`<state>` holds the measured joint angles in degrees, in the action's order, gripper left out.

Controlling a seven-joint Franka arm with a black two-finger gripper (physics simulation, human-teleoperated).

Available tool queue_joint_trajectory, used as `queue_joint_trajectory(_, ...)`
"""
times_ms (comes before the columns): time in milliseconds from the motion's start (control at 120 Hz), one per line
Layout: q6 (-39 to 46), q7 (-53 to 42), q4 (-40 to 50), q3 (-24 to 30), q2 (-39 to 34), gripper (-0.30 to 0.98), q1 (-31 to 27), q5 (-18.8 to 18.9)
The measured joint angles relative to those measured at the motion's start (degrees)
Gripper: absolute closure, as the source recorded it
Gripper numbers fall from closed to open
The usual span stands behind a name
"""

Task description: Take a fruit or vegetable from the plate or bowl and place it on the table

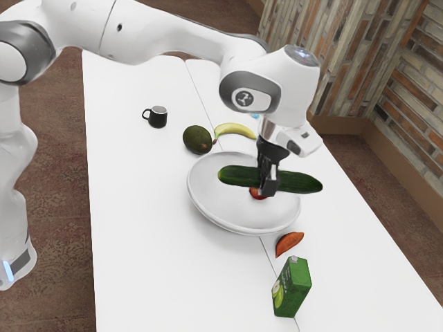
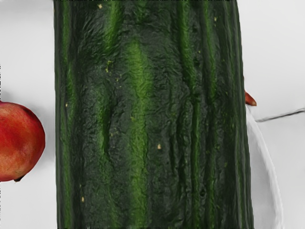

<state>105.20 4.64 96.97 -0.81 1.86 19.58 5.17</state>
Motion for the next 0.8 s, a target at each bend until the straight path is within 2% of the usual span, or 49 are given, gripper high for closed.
queue_joint_trajectory(58, -0.2, 0.5, -5.7, 6.4, 1.8, 0.5, -3.2, 2.4)
queue_joint_trajectory(92, -0.3, 0.9, -9.6, 9.4, 3.6, 0.5, -2.9, 3.8)
queue_joint_trajectory(183, -1.2, 2.4, -14.1, 17.1, 6.0, 0.5, 3.7, 8.1)
queue_joint_trajectory(242, -1.7, 3.6, -14.3, 19.7, 6.5, 0.51, 7.1, 9.8)
queue_joint_trajectory(383, -2.3, 6.9, -13.1, 20.9, 7.1, 0.5, 8.9, 11.3)
queue_joint_trajectory(517, -2.3, 10.2, -10.6, 21.0, 8.6, 0.51, 10.1, 11.2)
queue_joint_trajectory(800, 4.6, 15.4, -0.9, 19.4, 11.7, 0.53, 9.4, 6.5)
